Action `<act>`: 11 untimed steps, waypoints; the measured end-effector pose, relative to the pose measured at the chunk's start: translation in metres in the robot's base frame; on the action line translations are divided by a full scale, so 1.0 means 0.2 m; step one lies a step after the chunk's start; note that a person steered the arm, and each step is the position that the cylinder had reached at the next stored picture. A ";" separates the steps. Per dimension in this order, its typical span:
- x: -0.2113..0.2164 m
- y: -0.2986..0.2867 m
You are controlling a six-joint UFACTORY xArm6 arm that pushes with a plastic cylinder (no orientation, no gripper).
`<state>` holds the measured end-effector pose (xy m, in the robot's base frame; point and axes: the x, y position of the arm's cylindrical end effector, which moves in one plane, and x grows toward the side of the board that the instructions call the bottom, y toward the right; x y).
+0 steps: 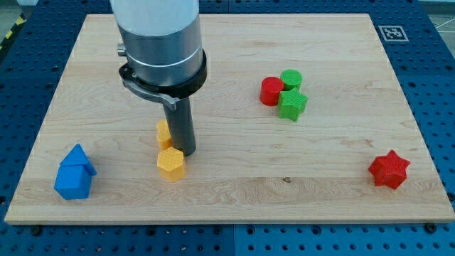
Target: Push yellow hexagon to the right of blue cube
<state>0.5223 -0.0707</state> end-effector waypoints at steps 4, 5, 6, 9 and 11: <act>0.03 0.13; 0.03 0.03; 0.04 -0.07; 0.10 -0.01; 0.27 -0.01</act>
<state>0.5758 -0.0733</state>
